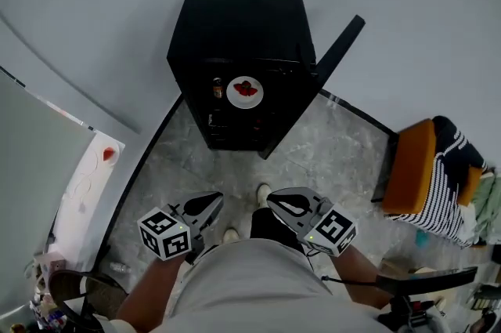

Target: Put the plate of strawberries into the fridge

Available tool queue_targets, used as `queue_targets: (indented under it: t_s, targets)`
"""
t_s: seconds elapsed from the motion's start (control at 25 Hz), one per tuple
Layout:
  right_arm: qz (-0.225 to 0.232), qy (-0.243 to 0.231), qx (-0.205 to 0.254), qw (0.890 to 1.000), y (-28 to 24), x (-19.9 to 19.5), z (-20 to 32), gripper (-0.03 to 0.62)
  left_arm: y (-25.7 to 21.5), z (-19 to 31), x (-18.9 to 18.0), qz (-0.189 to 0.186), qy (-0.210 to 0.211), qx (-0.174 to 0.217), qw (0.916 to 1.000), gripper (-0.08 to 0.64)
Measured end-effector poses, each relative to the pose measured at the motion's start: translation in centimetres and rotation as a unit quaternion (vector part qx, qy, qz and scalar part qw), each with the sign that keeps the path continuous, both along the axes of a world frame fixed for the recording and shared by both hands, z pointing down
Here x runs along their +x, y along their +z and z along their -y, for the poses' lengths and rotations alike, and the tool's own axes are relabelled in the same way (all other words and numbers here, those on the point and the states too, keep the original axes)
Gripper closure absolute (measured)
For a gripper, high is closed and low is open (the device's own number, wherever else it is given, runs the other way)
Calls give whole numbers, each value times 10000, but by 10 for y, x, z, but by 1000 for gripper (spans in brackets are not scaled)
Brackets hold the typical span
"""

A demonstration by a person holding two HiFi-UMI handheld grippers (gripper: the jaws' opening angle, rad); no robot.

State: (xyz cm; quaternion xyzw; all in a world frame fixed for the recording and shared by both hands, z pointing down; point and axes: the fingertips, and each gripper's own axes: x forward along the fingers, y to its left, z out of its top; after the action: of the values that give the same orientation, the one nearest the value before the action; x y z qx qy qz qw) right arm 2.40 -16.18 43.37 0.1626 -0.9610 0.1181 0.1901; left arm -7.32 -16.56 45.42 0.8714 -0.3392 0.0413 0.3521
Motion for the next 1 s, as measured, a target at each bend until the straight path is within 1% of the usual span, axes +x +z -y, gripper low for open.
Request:
queue_targets:
  t_s: [0.12, 0.32, 0.44, 0.6, 0.76, 1.0]
  targets:
    - [0, 62, 16, 10000, -1, -11, -31, 566, -11, -35, 1, 100, 289, 120, 9995, 548]
    - [25, 289, 43, 9996, -1, -26, -71, 567, -24, -75, -1, -96, 652, 238, 9975, 547]
    - [98, 301, 21, 9995, -3, -35, -87, 568, -23, -90, -9, -145, 662, 224, 9974, 547]
    - [11, 265, 260, 9993, -14, -37, -104, 568, -24, -102, -5, -237, 707, 247, 9969, 547]
    - [83, 263, 245, 9993, -17, -38, -117, 568, -27, -112, -3, -255, 672, 233, 9971, 546]
    - [13, 156, 273, 9995, -17, -42, -128, 568, -23, -122, -7, -213, 561, 224, 9979, 547]
